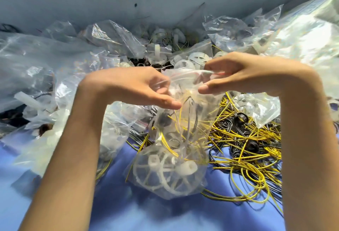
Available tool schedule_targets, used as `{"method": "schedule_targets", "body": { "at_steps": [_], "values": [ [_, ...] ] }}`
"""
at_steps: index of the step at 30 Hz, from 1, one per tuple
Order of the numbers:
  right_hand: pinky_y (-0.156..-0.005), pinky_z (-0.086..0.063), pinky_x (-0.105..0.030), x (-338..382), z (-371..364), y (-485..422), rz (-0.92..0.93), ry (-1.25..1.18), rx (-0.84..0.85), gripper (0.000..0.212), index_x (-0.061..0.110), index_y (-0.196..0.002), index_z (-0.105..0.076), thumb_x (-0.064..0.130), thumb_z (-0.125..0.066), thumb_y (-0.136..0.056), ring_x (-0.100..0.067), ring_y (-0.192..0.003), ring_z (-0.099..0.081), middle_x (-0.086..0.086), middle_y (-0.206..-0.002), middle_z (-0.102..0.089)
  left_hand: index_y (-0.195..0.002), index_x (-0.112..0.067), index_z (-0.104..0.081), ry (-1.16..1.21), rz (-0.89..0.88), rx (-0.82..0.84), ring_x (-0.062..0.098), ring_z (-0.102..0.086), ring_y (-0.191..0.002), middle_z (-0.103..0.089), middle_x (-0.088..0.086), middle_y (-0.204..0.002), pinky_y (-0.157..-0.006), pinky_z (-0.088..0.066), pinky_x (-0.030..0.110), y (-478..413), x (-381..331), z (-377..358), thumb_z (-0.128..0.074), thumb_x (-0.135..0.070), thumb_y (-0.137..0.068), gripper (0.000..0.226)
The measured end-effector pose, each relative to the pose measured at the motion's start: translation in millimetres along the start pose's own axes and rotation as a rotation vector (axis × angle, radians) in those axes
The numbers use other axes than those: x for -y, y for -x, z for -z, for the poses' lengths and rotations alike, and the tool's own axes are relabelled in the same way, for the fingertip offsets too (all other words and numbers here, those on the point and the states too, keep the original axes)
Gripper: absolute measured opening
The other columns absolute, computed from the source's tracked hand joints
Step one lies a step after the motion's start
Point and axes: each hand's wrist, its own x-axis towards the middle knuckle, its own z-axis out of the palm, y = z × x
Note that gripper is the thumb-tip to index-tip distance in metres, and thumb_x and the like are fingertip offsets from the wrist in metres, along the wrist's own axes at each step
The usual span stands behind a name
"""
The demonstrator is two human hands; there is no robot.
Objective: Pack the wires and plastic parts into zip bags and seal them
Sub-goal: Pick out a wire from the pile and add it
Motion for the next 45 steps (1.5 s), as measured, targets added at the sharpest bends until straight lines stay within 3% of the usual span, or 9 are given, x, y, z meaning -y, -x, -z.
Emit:
{"method": "schedule_targets", "body": {
  "at_steps": [4, 9, 14, 19, 23, 28, 31, 35, 45],
  "values": [
    [-0.061, -0.040, -0.025, 2.4, -1.9, -3.6, -0.030, 0.051, 0.050, 0.063, 0.010, -0.095, -0.066, 0.064, -0.060, -0.064, -0.002, -0.063, -0.059, 0.004, -0.075, -0.068, -0.059, -0.019, -0.036, 0.056, 0.011, 0.077, 0.012, -0.047, -0.059, -0.044, -0.012, -0.055, -0.058, -0.030, 0.028, -9.3, -5.6, -8.8, -0.062, -0.039, -0.088, 0.044],
    [-0.048, -0.043, -0.008, 9.1, -12.0, -3.2, -0.067, -0.153, 0.172, 0.028, 0.003, -0.097, -0.063, 0.029, -0.060, -0.086, 0.004, -0.057, -0.063, 0.017, -0.063, -0.067, -0.059, -0.017, -0.045, 0.339, -0.010, 0.162, 0.017, -0.066, -0.065, -0.060, 0.000, -0.061, -0.057, -0.051, 0.024, -3.7, -4.1, -6.4, -0.056, -0.046, -0.089, 0.043],
    [-0.065, -0.058, -0.049, 25.9, -13.7, 2.5, 0.040, -0.311, 0.186, 0.060, -0.015, -0.096, -0.052, 0.039, -0.059, -0.072, -0.035, -0.069, -0.068, -0.027, -0.081, -0.065, -0.063, -0.046, -0.065, 0.266, -0.093, 0.005, -0.011, -0.059, -0.059, -0.062, -0.026, -0.060, -0.055, -0.041, 0.004, 5.4, 6.0, -2.1, -0.056, -0.053, -0.084, 0.023],
    [-0.045, -0.054, -0.027, 24.4, -12.3, 2.1, 0.023, -0.374, 0.295, 0.049, -0.012, -0.079, -0.043, 0.036, -0.053, -0.080, -0.020, -0.050, -0.067, -0.010, -0.065, -0.068, -0.057, -0.039, -0.062, 0.231, -0.029, -0.024, 0.001, -0.056, -0.050, -0.061, -0.014, -0.054, -0.049, -0.043, 0.016, 6.9, 7.7, 0.9, -0.058, -0.066, -0.070, 0.030],
    [-0.068, -0.055, -0.037, 9.9, -14.2, -12.3, -0.049, 0.037, 0.068, 0.031, 0.008, -0.077, -0.064, 0.032, -0.054, -0.093, -0.011, -0.062, -0.065, 0.002, -0.069, -0.070, -0.058, -0.026, -0.056, 0.076, 0.075, -0.042, 0.008, -0.049, -0.050, -0.059, -0.008, -0.054, -0.052, -0.039, 0.023, 4.5, 12.7, 6.0, -0.061, -0.066, -0.074, 0.043],
    [-0.050, -0.038, -0.014, 1.0, -8.7, -19.4, 0.122, -0.031, -0.386, 0.026, 0.012, -0.079, -0.064, 0.037, -0.065, -0.087, 0.001, -0.055, -0.052, 0.006, -0.065, -0.064, -0.072, -0.019, -0.062, -0.091, 0.174, -0.190, 0.005, -0.045, -0.058, -0.054, -0.005, -0.060, -0.061, -0.036, 0.028, 5.8, 21.7, 12.2, -0.053, -0.074, -0.057, 0.057],
    [-0.064, -0.050, -0.021, -6.6, -6.2, -24.9, 0.090, -0.058, -0.542, 0.024, 0.011, -0.089, -0.065, 0.035, -0.062, -0.090, 0.001, -0.067, -0.061, 0.005, -0.077, -0.068, -0.068, -0.021, -0.058, -0.095, 0.162, -0.283, 0.013, -0.048, -0.065, -0.058, 0.003, -0.067, -0.064, -0.036, 0.030, 6.9, 24.5, 15.3, -0.054, -0.085, -0.059, 0.065],
    [-0.061, -0.041, -0.013, -26.7, -8.1, -25.7, -0.123, 0.235, -0.296, 0.022, 0.022, -0.102, -0.066, 0.037, -0.065, -0.086, 0.004, -0.082, -0.059, 0.012, -0.093, -0.065, -0.077, -0.026, -0.069, 0.008, 0.197, -0.322, 0.000, -0.062, -0.067, -0.068, -0.015, -0.071, -0.068, -0.042, 0.024, 8.0, 20.4, 15.7, -0.037, -0.086, -0.064, 0.070],
    [-0.108, -0.034, -0.038, -52.3, -20.0, -39.7, -0.394, 0.353, -0.303, 0.086, 0.021, -0.147, -0.030, 0.046, -0.072, -0.077, -0.029, -0.130, -0.034, -0.013, -0.143, -0.030, -0.078, -0.023, -0.067, -0.065, 0.003, -0.466, 0.014, -0.052, -0.075, -0.054, 0.000, -0.082, -0.063, -0.036, 0.013, -2.0, -1.9, 8.7, -0.037, -0.062, -0.081, 0.049]
  ]
}}
